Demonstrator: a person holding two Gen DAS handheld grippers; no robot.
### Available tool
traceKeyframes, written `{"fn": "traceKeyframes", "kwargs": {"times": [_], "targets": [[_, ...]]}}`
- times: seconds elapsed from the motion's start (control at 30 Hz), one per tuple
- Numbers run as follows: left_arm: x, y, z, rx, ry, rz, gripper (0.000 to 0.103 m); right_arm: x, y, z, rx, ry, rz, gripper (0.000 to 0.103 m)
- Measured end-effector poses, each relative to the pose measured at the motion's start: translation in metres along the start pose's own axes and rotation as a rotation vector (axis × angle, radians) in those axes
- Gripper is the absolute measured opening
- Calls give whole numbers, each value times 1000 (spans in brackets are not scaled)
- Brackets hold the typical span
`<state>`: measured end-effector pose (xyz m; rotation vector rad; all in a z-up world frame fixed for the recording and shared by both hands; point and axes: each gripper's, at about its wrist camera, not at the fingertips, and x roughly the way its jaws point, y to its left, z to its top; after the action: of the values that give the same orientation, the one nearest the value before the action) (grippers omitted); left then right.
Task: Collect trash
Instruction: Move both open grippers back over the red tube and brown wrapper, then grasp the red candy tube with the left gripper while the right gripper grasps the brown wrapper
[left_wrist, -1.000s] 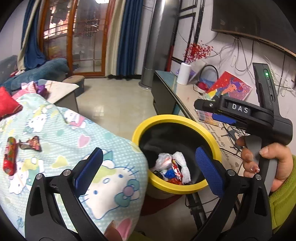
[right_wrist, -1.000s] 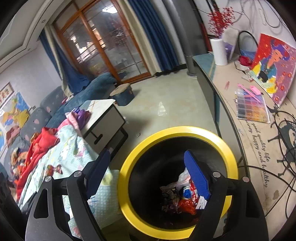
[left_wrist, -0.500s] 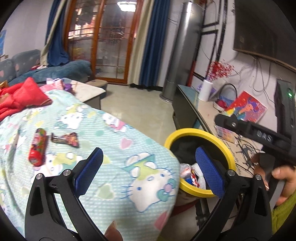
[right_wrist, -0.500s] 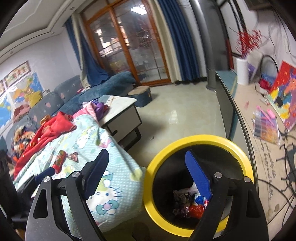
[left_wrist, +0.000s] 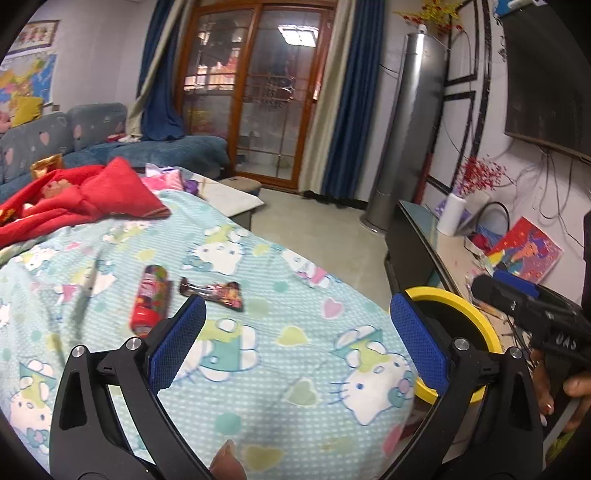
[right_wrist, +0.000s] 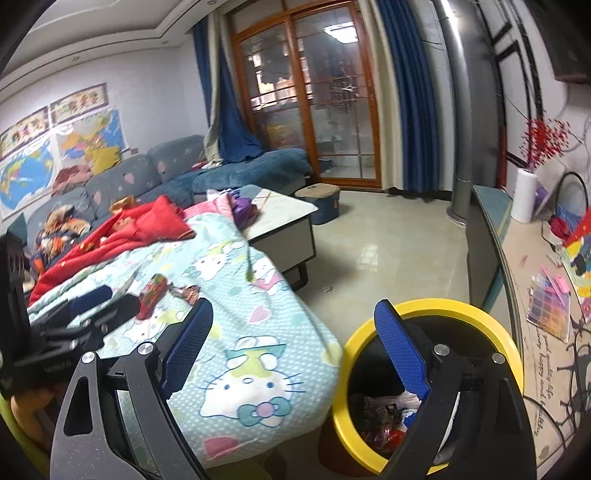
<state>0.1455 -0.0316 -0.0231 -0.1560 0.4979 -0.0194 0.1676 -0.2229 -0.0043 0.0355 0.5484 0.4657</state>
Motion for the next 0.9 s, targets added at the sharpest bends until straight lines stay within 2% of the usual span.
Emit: {"fn": "traceKeyframes", "kwargs": {"times": [0.47, 0.67, 0.8, 0.9], "targets": [[-11, 55, 6, -97, -40, 101, 92, 30, 66, -5, -169, 73, 99, 86], [-7, 89, 3, -156, -12, 166, 92, 68, 89, -5, -215, 136, 141, 85], [-1, 111, 0, -197, 22, 184, 92, 102, 102, -3, -211, 198, 180, 79], [3, 125, -4, -222, 47, 185, 86, 123, 110, -3, -218, 226, 190, 76]]}}
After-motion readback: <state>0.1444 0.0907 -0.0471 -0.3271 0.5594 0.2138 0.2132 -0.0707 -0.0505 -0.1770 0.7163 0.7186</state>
